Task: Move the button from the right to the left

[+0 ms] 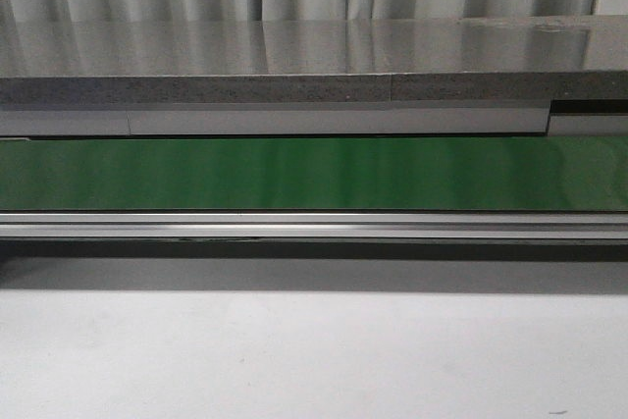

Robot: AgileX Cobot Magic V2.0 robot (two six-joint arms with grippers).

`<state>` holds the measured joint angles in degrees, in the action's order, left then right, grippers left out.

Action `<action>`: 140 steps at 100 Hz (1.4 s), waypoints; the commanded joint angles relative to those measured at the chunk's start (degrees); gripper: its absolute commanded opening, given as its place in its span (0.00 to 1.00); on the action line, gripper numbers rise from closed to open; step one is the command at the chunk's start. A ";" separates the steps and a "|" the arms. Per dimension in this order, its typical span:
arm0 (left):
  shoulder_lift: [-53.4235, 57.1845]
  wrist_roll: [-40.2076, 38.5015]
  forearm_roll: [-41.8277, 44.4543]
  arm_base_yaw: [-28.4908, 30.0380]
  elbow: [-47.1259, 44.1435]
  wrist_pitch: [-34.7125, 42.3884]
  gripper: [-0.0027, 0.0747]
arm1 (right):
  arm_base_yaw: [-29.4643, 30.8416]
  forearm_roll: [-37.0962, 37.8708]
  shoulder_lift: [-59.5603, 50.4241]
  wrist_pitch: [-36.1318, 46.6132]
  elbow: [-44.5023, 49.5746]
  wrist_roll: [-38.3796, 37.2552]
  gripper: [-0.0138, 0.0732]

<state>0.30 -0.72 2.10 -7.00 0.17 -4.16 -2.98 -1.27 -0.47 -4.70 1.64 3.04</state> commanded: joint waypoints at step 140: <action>2.08 -0.69 0.02 -0.32 -2.37 5.20 0.04 | -0.05 -2.19 3.05 -10.48 -15.21 -0.03 0.08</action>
<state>0.30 -0.72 2.10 -7.00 0.17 -4.16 -2.98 -3.21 0.00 -13.74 -7.76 3.04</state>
